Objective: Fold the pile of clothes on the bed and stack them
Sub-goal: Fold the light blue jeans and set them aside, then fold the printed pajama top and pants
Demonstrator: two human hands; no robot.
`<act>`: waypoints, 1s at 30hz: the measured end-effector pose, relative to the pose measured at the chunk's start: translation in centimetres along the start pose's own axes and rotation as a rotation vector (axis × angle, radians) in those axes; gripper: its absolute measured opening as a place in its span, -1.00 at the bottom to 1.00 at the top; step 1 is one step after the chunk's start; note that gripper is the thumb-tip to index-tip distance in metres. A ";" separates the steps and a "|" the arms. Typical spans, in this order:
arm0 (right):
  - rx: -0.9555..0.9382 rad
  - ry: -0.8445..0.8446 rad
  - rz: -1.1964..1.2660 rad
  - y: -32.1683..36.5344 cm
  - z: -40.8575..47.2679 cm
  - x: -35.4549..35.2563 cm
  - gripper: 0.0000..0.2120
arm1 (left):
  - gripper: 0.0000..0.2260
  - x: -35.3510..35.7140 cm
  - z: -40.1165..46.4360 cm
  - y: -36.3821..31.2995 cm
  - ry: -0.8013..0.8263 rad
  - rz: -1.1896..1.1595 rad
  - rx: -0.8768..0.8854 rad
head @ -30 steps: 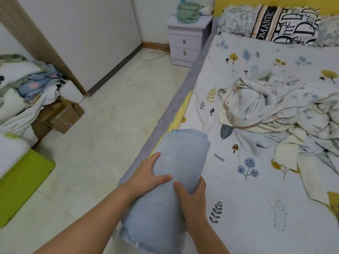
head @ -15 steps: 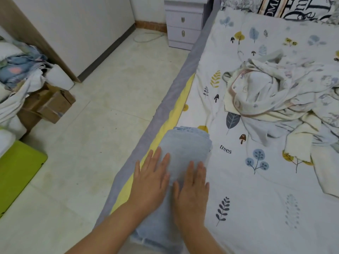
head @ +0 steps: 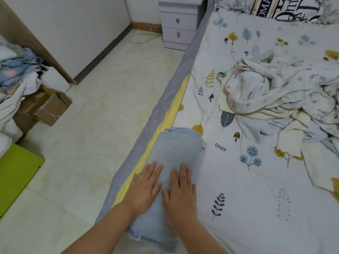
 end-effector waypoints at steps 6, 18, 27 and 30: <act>-0.056 0.056 0.016 -0.7 -1.8 -6.0 -0.42 | -0.61 -5.6 -1.1 -1.1 -0.037 0.056 0.039; -0.111 0.237 -0.080 -3.6 -10.4 -19.2 -0.65 | -0.72 -12.3 -3.4 -15.7 0.098 0.076 0.227; 0.044 0.205 -0.071 -13.2 -17.1 -29.4 -0.69 | -0.72 -12.5 -5.9 -33.3 0.109 0.091 0.470; 0.096 0.202 -0.056 -17.5 -18.9 -32.2 -0.69 | -0.71 -11.4 -6.6 -38.8 0.106 0.105 0.520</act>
Point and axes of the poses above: each hand's wrist, its own z-axis towards the middle knuckle, its own x-axis out of the palm, y = z × x, the point moved 9 cm from there along z, towards the middle knuckle, and after that the axes turned 7 degrees about -y, right-handed, at the moved point
